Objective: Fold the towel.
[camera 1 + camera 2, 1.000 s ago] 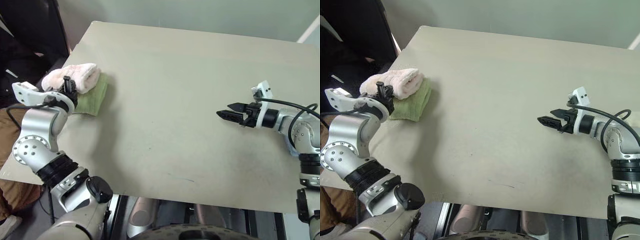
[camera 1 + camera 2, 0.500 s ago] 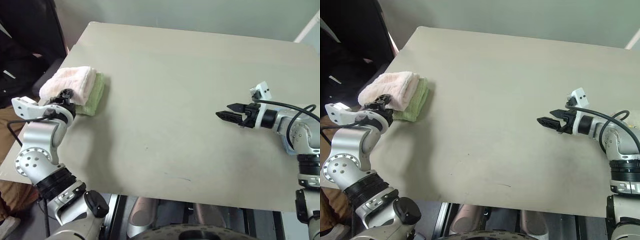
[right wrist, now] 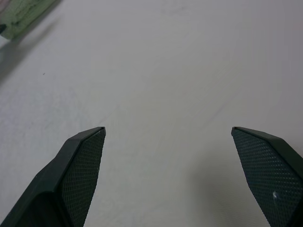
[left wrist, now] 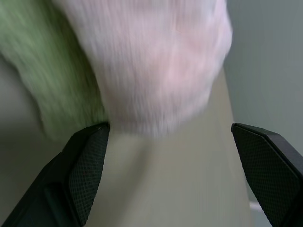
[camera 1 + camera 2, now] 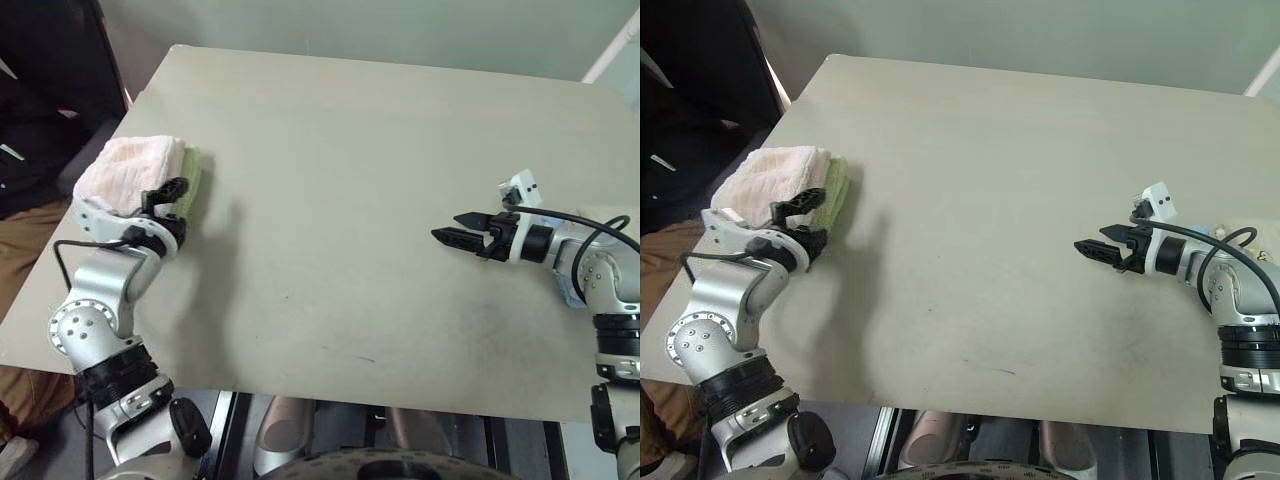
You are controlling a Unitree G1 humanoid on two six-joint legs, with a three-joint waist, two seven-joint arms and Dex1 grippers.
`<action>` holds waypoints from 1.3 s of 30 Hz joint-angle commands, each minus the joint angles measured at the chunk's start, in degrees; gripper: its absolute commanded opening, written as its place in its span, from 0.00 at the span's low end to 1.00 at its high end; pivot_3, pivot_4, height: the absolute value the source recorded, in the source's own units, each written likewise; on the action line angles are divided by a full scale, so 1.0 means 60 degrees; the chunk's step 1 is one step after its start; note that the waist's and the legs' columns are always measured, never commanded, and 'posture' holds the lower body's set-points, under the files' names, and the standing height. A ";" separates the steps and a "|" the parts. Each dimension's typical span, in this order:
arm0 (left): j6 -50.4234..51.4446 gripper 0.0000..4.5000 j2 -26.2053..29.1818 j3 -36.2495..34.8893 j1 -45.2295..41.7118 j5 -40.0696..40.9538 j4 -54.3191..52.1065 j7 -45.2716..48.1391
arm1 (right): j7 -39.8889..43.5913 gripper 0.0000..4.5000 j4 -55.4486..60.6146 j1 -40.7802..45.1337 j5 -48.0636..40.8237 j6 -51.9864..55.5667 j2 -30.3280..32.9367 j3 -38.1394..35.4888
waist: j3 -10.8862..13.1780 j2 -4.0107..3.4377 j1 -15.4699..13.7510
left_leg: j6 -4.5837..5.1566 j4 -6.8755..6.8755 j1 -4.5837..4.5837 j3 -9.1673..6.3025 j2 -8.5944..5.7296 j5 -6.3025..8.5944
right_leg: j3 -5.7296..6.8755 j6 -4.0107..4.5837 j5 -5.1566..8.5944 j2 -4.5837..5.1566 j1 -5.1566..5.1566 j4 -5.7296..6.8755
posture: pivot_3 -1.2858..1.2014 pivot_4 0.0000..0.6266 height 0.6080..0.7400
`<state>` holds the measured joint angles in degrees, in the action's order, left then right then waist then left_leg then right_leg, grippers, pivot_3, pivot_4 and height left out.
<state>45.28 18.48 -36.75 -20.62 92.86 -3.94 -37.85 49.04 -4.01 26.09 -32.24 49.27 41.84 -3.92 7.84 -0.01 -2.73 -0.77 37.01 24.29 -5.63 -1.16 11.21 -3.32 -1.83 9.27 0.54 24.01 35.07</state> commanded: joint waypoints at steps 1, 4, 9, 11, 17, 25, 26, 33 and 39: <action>0.0467 0.99 0.0371 0.0649 -0.0011 0.0677 -0.0417 0.0140 | -0.0044 1.00 0.0436 -0.0037 -0.0130 -0.0124 0.0091 -0.0546 | 0.0000 0.0001 0.0000 | -0.0001 0.0000 -0.0001 0.0000 0.0004 0.0001 | -0.0001 0.0004 -0.0002 -0.0005 0.0000 0.0000 | 0.52 0.24 1.00; 0.1236 0.99 0.1015 0.1730 0.0086 -0.0072 -0.0647 0.1068 | -0.0155 1.00 0.0723 -0.0274 -0.0212 -0.0067 0.0103 -0.0792 | 0.0001 0.0001 -0.0001 | -0.0015 0.0000 -0.0004 0.0003 0.0028 0.0009 | -0.0003 0.0019 -0.0004 -0.0027 0.0001 0.0000 | 0.52 0.24 1.00; 0.0238 0.99 0.1726 0.4625 -0.0162 -0.3846 -0.1801 0.5413 | -0.0469 1.00 0.1757 -0.1026 -0.0376 -0.0054 0.0094 -0.1478 | 0.0001 0.0001 -0.0020 | -0.0003 0.0002 -0.0014 -0.0002 0.0045 0.0046 | -0.0002 0.0048 0.0007 -0.0049 0.0002 0.0001 | 0.52 0.24 1.00; -0.0964 0.99 0.1689 0.5337 -0.0106 -0.5124 -0.1970 0.7590 | -0.0538 1.00 0.2309 -0.1439 -0.0459 -0.0128 0.0061 -0.1709 | 0.0000 0.0003 -0.0019 | 0.0013 0.0006 -0.0005 -0.0011 0.0042 0.0063 | -0.0002 0.0054 0.0019 -0.0051 0.0008 -0.0001 | 0.52 0.24 1.00; -0.2860 0.99 0.1596 0.6260 -0.0340 -0.7030 -0.1358 1.1680 | -0.1288 1.00 0.4165 -0.2755 -0.0753 -0.0869 -0.0683 -0.2566 | 0.0000 0.0003 0.0088 | 0.0017 0.0009 0.0009 0.0011 0.0082 0.0128 | -0.0003 0.0072 0.0059 -0.0057 0.0045 0.0010 | 0.52 0.24 1.00; -0.4892 0.99 0.1786 0.6669 -0.0686 -0.8900 0.0250 1.5453 | -0.1453 1.00 0.5888 -0.3920 -0.1902 -0.0778 -0.1011 -0.3179 | -0.0001 0.0004 0.0162 | 0.0033 0.0013 0.0015 0.0029 0.0125 0.0159 | -0.0007 0.0069 0.0100 -0.0070 0.0055 0.0036 | 0.52 0.24 1.00; -0.4752 0.99 0.2010 0.6740 -0.0690 -0.8927 0.0366 1.5999 | -0.1507 1.00 0.5925 -0.3969 -0.2055 -0.0699 -0.1059 -0.3164 | -0.0004 0.0009 0.0171 | 0.0036 0.0014 0.0015 0.0029 0.0125 0.0161 | -0.0008 0.0067 0.0101 -0.0070 0.0055 0.0037 | 0.52 0.24 1.00; -0.4507 0.99 0.2470 0.6903 -0.0726 -0.9313 0.0824 1.7652 | -0.1303 1.00 0.6081 -0.4366 -0.2235 -0.0914 -0.0971 -0.2651 | -0.0005 0.0009 0.0192 | 0.0045 0.0016 0.0026 0.0021 0.0133 0.0165 | -0.0008 0.0063 0.0104 -0.0066 0.0057 0.0037 | 0.52 0.24 1.00; -0.4935 0.99 0.2192 0.6833 -0.0706 -0.9998 0.1002 1.7663 | -0.1475 1.00 0.6260 -0.4468 -0.1957 -0.1240 -0.0920 -0.2312 | -0.0005 0.0009 0.0195 | 0.0051 0.0017 0.0037 0.0020 0.0140 0.0163 | -0.0008 0.0059 0.0106 -0.0063 0.0066 0.0042 | 0.52 0.24 1.00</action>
